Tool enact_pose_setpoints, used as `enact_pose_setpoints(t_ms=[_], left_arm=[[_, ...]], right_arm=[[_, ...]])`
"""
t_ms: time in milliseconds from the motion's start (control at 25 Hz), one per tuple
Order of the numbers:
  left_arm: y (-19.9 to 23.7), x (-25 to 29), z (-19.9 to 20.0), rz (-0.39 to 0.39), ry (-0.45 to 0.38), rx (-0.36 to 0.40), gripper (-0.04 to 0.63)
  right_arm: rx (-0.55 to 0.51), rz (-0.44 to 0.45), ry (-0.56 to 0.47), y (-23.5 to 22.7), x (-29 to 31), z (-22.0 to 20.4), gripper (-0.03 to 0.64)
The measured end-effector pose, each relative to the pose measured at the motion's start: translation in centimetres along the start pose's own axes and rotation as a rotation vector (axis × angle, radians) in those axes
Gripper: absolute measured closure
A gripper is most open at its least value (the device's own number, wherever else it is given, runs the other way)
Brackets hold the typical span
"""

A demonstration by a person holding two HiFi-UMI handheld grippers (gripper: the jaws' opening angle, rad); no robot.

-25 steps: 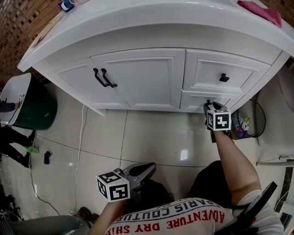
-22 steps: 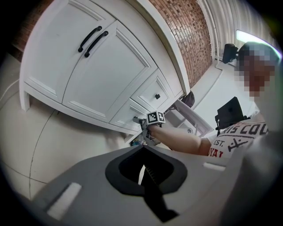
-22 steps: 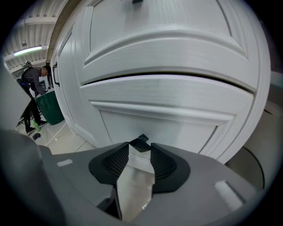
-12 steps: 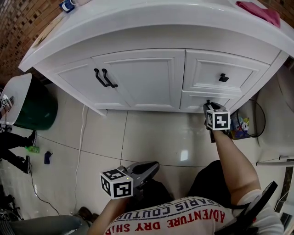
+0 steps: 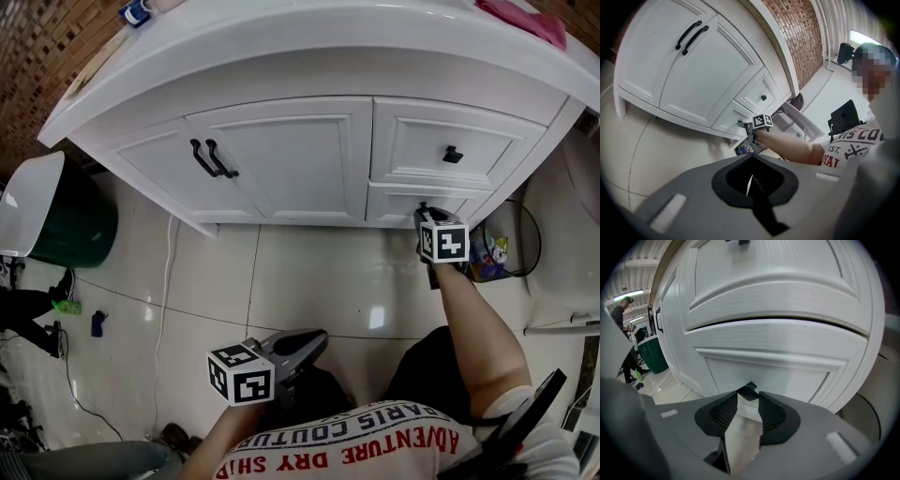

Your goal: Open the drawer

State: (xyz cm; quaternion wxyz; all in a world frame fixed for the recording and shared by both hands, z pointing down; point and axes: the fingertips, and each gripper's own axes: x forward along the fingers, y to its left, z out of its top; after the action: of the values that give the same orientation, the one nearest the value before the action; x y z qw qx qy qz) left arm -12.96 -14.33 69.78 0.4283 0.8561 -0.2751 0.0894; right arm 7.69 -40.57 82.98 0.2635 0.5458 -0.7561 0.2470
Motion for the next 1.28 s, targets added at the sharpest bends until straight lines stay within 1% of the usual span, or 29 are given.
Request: enact_pose_setpoints(t_ms=[360, 1280], left_arm=[[0.1, -0.2, 0.0, 0.002, -0.008, 0.002, 0.611], [-1.3, 3.3, 0.7, -0.087, 0.028, 0.039, 0.611]], right_arm=[[-0.005, -0.006, -0.002, 0.5, -0.9, -0.8, 0.472], [-0.035, 0.021, 0.018, 2.8, -5.7, -5.4, 0.474]])
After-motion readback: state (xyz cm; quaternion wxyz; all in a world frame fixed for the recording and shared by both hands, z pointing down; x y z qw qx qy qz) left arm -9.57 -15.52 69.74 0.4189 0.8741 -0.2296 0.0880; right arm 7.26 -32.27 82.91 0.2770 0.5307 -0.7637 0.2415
